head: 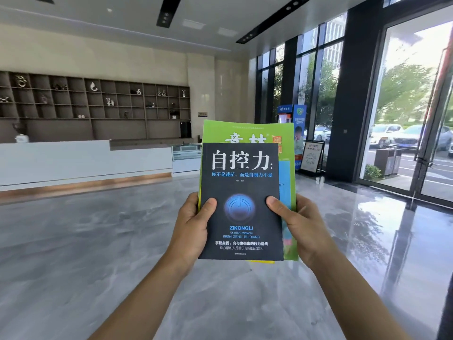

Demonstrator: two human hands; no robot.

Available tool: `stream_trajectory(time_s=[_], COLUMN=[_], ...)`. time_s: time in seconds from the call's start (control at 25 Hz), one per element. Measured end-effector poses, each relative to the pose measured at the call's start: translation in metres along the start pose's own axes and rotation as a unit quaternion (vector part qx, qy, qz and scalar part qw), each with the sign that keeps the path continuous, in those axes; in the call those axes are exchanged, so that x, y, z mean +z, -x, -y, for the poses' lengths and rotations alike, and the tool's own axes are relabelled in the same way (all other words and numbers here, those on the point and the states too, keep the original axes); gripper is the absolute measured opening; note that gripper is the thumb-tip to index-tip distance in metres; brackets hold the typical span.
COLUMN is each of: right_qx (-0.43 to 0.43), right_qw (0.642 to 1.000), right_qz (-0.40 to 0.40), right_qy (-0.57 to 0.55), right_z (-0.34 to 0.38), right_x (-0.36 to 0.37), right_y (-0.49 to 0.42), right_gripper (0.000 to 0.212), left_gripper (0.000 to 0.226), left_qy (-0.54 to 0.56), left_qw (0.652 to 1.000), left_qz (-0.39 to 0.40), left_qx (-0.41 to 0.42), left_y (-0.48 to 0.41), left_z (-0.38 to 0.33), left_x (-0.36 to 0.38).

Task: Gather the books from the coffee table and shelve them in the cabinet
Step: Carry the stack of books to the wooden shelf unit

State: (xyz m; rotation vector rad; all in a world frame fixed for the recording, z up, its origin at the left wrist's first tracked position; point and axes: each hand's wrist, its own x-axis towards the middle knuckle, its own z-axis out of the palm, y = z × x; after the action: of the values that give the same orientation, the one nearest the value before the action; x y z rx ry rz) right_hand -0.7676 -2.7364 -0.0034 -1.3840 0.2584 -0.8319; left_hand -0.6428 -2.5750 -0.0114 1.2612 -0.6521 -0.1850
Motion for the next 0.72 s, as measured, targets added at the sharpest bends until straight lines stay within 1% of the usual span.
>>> stream_trajectory(time_s=[0.16,0.28,0.4,0.56,0.72], right_qx=[0.003,0.005,0.011,0.016,0.009], right_qw=[1.000,1.000,0.999,0.999,1.000], right_qz=[-0.008,-0.004,-0.014,-0.023,-0.025], right_qy=[0.020,0.024,0.032,0.025,0.014], right_z=[-0.066,-0.100,-0.128,-0.173,-0.238], right_x=[0.033,0.058,0.078,0.083,0.073], right_y=[-0.136,-0.240,-0.344,-0.466,-0.606], right_gripper=[0.023,0.020,0.021,0.025,0.028], left_gripper=[0.010,0.011,0.012,0.012,0.012], left_qy=[0.019,0.038,0.033,0.018,0.007], left_qw=[1.000,0.999,0.999,1.000,1.000], left_qz=[-0.010,-0.011,-0.010,0.003,0.000], left_qx=[0.008,0.008,-0.002,-0.001,0.015], left_y=[-0.137,-0.242,-0.352,-0.472,-0.607], left_z=[0.072,0.110,0.142,0.186,0.260], left_x=[-0.022,-0.036,-0.042,-0.037,-0.018])
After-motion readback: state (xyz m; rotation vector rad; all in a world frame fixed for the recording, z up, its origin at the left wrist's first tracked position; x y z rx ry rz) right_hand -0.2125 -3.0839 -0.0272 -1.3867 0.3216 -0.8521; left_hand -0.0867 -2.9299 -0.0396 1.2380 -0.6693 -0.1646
